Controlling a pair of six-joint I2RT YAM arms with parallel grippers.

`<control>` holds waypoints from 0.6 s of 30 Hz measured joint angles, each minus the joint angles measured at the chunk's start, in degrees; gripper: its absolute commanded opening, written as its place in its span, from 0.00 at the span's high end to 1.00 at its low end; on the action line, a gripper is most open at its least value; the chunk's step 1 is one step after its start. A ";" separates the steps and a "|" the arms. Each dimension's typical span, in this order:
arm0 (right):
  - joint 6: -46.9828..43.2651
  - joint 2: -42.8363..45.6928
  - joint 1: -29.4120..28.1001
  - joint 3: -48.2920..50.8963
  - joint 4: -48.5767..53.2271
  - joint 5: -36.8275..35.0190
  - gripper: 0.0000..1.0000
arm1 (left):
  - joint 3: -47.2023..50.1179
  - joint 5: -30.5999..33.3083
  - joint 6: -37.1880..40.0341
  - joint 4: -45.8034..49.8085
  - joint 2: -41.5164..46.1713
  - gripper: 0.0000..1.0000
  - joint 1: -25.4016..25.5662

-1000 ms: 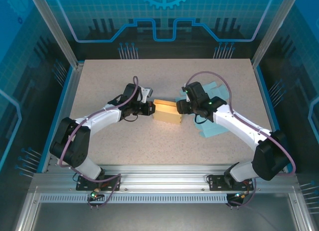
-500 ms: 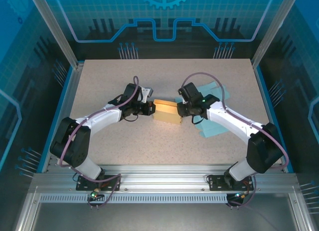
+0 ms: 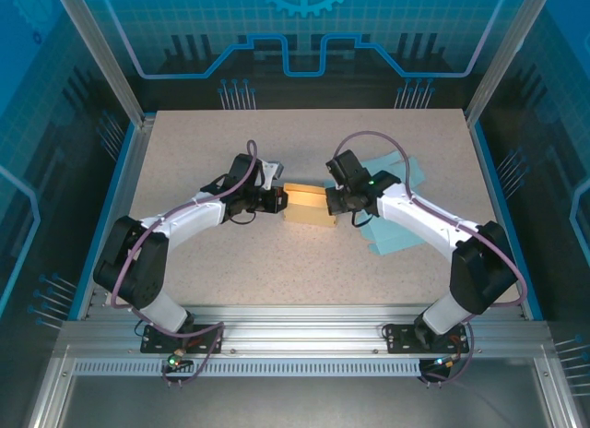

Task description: Fold the paper box

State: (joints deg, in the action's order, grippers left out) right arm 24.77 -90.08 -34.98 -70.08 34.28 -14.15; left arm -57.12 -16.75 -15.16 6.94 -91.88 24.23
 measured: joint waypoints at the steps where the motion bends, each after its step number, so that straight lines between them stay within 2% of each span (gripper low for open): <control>1: 0.11 -0.04 0.00 -0.13 0.02 0.13 1.00 | -0.04 0.09 0.00 0.07 -0.02 1.00 0.00; 18: 4.39 -0.22 0.98 -0.79 -1.75 5.57 1.00 | -0.61 2.60 0.04 0.50 -0.13 1.00 0.07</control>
State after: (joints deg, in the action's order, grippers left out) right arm 29.17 -90.30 -34.00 -70.87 32.53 -8.58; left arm -57.74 -14.15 -15.11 7.44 -92.01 24.29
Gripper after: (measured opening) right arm 0.057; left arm 0.055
